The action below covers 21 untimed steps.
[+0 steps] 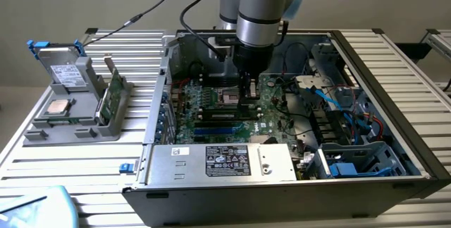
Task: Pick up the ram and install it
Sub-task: 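Press down the ram until it locks into place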
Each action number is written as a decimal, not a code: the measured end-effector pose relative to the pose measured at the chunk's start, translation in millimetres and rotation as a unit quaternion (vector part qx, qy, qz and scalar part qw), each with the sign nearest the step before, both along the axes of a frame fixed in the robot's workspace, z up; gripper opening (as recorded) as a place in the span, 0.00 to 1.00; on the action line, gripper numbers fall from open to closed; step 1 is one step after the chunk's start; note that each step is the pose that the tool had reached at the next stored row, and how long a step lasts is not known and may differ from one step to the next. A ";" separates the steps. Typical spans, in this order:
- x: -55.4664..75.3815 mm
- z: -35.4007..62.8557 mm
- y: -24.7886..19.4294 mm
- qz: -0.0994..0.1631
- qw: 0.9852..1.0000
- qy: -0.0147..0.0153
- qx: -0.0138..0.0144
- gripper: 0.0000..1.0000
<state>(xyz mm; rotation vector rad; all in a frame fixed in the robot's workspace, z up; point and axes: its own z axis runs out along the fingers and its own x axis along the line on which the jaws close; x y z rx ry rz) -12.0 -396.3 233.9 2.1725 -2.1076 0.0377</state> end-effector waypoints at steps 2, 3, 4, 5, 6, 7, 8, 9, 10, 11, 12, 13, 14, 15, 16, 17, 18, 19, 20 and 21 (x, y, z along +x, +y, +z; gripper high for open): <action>-3.9 0.1 0.1 0.000 1.000 0.000 0.000 0.11; -5.8 0.1 0.1 0.000 1.000 0.000 0.000 0.11; -7.7 0.2 0.1 0.000 1.000 0.000 0.000 0.11; -9.5 0.2 0.2 0.000 1.000 0.000 0.000 0.11; -11.3 0.2 0.2 0.000 1.000 0.000 0.000 0.11; -13.1 0.2 0.3 0.000 1.000 0.000 0.000 0.11; -14.8 0.2 0.4 0.000 1.000 0.000 0.000 0.11; -16.5 0.2 0.5 0.000 1.000 0.000 0.000 0.11; -18.0 0.2 0.6 0.000 1.000 0.000 0.000 0.11; -19.5 0.2 0.8 -0.001 1.000 0.000 0.000 0.11; -20.9 0.2 1.1 -0.001 1.000 0.000 0.000 0.11; -22.3 0.2 1.2 -0.001 1.000 0.000 0.000 0.11; -23.5 0.2 1.3 -0.001 1.000 0.000 0.000 0.11; -24.6 0.2 1.5 -0.001 1.000 0.000 0.000 0.11; -25.5 0.2 1.6 -0.001 1.000 0.000 0.000 0.11; -26.3 0.2 1.7 -0.001 1.000 0.000 0.000 0.11; -26.4 0.2 1.7 -0.001 1.000 0.000 0.000 0.11; -26.4 0.2 1.7 -0.001 1.000 0.000 0.000 0.11; -26.4 -0.5 1.7 -0.001 1.000 0.000 0.000 0.11; -26.5 -1.8 1.9 -0.001 1.000 0.000 -0.001 0.11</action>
